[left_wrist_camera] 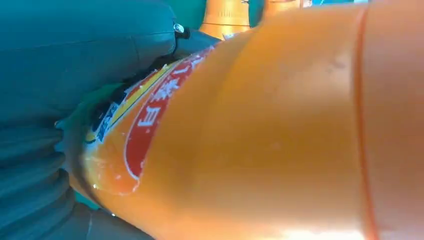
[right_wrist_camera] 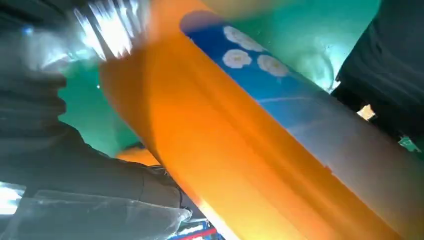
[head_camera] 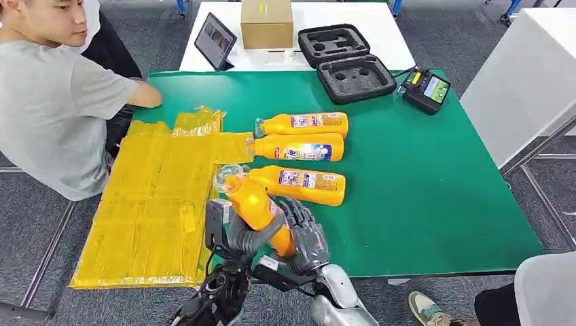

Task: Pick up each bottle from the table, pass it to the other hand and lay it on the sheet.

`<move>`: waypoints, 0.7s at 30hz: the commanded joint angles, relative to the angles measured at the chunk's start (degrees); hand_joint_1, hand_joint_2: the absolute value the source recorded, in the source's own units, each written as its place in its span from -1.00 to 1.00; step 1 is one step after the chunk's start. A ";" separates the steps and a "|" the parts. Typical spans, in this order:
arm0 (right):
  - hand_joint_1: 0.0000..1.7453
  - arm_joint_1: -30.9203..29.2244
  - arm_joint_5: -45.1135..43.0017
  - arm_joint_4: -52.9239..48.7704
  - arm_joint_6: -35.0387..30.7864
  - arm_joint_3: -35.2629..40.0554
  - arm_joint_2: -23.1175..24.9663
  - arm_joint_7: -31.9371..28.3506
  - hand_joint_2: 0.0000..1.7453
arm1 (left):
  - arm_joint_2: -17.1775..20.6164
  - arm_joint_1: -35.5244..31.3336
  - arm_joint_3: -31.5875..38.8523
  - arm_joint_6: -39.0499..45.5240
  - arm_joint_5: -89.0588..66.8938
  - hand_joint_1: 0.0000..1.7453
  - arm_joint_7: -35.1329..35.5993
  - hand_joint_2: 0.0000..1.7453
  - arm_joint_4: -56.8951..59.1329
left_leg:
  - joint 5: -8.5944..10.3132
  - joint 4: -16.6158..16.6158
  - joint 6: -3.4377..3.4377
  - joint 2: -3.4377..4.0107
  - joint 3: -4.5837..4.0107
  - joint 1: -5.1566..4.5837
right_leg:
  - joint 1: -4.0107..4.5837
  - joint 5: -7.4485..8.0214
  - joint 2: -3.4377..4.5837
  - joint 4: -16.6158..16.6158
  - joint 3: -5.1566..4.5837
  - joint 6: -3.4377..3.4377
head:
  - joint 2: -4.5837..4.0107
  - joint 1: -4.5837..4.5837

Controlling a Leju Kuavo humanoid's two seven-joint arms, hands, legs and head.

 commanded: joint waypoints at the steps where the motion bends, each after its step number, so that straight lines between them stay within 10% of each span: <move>1: -1.00 0.72 0.42 4.21 2.00 3.79 1.40 -0.98 1.00 | 0.76 -3.05 -3.75 -0.48 -0.22 1.00 -0.25 1.00 -1.36 | -0.07 0.05 -0.11 -0.22 0.08 0.07 | 0.06 -0.12 -0.13 0.05 0.14 -0.10 | 0.00 0.00; 21: -1.00 4.94 -15.02 -5.65 8.69 2.82 -0.53 -7.77 1.00 | 2.49 -3.07 -0.44 8.51 -9.74 1.00 -4.18 1.00 -1.62 | -0.02 0.00 -0.07 -0.11 -0.01 0.06 | 0.05 -0.03 -0.05 0.00 0.03 -0.06 | 0.00 0.00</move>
